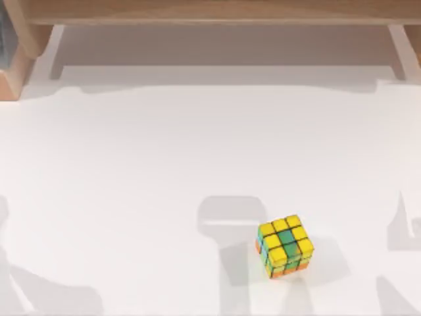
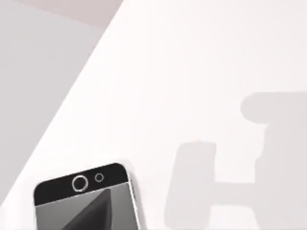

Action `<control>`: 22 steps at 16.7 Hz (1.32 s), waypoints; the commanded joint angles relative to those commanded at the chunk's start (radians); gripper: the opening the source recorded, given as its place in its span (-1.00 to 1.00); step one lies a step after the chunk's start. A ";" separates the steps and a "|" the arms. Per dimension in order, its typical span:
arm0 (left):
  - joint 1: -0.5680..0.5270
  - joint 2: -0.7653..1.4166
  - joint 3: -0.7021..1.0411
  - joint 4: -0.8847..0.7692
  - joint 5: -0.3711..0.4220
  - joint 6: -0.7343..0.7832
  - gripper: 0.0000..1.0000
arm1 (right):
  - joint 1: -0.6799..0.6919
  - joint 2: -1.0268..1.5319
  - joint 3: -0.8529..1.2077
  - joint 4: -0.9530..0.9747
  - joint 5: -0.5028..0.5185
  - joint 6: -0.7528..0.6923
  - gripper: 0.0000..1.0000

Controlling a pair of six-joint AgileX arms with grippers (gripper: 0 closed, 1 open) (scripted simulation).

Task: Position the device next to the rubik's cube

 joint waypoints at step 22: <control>0.297 0.917 0.415 -0.315 -0.006 0.021 1.00 | 0.000 0.000 0.000 0.000 0.000 0.000 1.00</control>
